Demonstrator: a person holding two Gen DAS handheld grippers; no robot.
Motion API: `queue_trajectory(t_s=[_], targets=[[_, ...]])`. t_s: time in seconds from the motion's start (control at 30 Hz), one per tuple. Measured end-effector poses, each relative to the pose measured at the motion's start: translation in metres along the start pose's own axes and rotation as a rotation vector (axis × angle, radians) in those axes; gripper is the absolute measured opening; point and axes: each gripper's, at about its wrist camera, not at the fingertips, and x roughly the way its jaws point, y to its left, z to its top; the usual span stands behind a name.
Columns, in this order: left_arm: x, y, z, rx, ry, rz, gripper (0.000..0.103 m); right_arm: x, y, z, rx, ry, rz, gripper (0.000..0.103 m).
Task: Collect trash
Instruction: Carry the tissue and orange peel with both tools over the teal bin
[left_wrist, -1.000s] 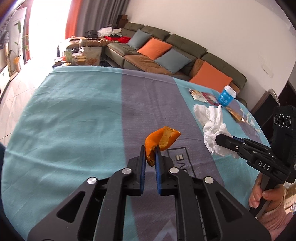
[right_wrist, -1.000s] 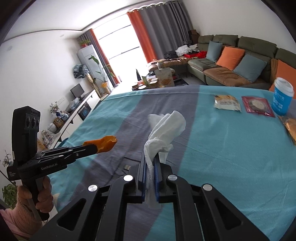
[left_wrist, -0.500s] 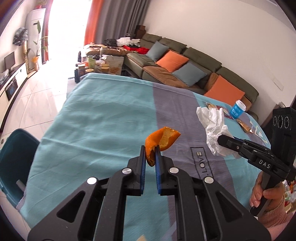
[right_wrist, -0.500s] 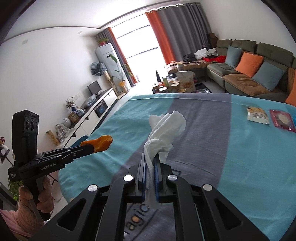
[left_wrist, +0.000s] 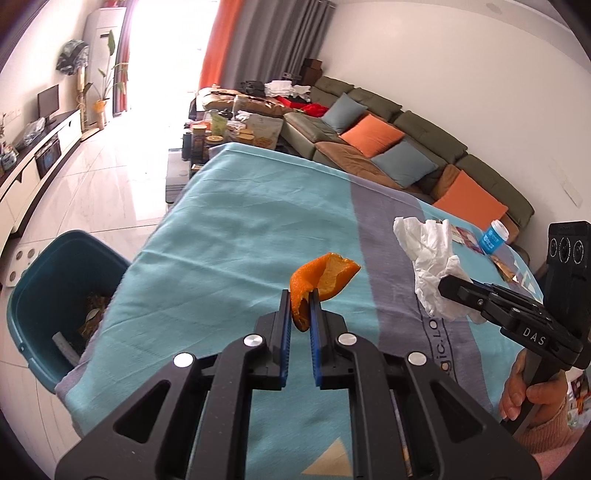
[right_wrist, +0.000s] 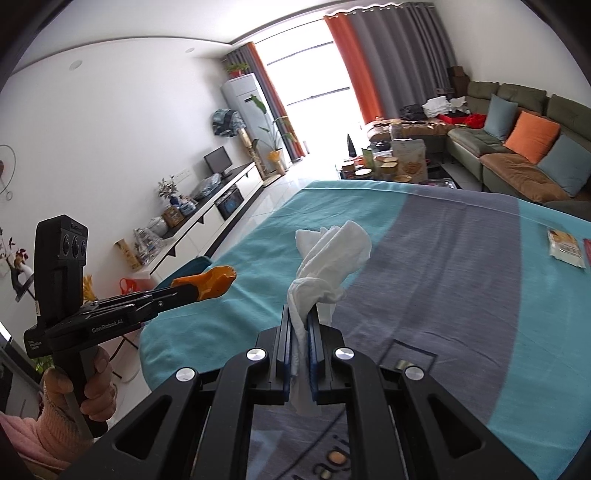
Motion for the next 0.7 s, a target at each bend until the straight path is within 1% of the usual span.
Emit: queue_trajectory(t_s=[0.3,0.7], targets=[[-0.017,0.020,-0.006,-0.040,-0.022,0.033,0.010,0.014,0.021,0.005,-0.034,0.024,0.048,0.006],[-0.035,0.038,-0.011,-0.071,-0.047,0.069,0.010,0.033,0.047,0.007,-0.068,0.060,0.104,0.006]])
